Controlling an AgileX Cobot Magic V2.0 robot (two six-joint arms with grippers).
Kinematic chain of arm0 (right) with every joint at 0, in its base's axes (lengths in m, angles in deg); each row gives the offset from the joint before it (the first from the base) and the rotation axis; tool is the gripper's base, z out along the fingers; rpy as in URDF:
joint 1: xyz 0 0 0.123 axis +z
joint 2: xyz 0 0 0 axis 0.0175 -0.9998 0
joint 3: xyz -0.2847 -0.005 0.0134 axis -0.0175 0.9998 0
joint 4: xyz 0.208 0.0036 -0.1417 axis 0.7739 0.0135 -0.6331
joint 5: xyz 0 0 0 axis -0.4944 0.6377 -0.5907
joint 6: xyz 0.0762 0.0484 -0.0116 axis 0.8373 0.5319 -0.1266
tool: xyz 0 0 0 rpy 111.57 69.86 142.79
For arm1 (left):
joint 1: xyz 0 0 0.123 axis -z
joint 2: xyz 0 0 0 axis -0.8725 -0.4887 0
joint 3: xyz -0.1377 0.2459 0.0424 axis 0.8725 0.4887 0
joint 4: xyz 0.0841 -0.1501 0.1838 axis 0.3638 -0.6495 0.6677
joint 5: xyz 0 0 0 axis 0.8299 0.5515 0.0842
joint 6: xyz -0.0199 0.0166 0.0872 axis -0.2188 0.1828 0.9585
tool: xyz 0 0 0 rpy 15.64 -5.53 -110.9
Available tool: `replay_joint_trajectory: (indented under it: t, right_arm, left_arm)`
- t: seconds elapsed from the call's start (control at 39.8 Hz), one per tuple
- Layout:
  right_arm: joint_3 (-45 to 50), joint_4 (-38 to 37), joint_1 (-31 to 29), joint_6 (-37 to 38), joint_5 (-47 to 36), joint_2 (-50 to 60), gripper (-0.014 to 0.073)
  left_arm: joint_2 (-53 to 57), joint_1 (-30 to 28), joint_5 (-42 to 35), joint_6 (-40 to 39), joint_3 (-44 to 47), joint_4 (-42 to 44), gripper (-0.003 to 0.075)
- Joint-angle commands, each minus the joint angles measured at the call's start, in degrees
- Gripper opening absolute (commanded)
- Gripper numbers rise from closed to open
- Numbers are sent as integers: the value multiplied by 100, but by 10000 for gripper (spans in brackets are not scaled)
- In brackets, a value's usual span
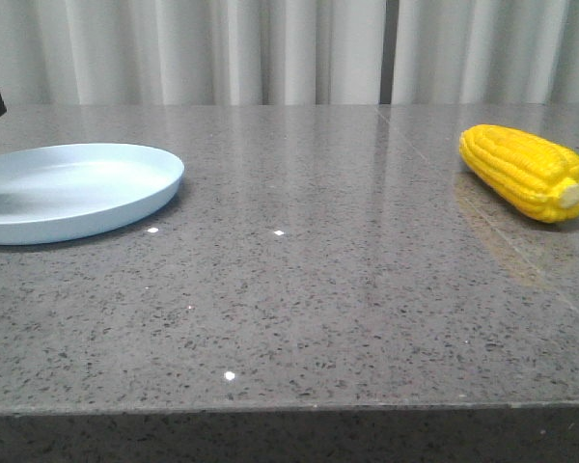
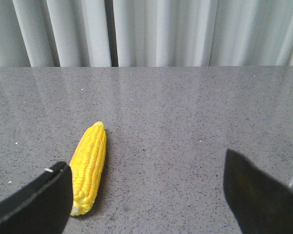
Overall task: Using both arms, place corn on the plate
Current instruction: 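Lower the left gripper onto the rim of the light blue plate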
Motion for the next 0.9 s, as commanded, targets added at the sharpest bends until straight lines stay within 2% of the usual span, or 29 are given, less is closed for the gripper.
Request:
replay_joint_trajectory:
  t: [0.0,0.18,0.25,0.43,0.68,0.88]
  right_arm:
    - [-207,-62,-34,-35,-447,-88,645]
    - [-207,-62,-34,-35,-447,-88,645]
    - [-207,-62,-34,-35,-447,-88,645]
    - [-207,-62,-34,-35,-447,-88,645]
    - [-207,-62,-34,-35,-447,-88,645]
    - [-207,-62,-34,-35,-447,-88,645]
  left_arm:
    - [188,43,-136,-2,-228,6,317]
    - [188,43,-136,-2,-228,6,62]
    - [188,43,-136,-2,-228,6,-19]
    - [188,43,-136,-2,-253,-218,-20]
    - [188,43,111,-27,-733,-1120,-20]
    - [178,164,91,-27,-1022,-2244,-20]
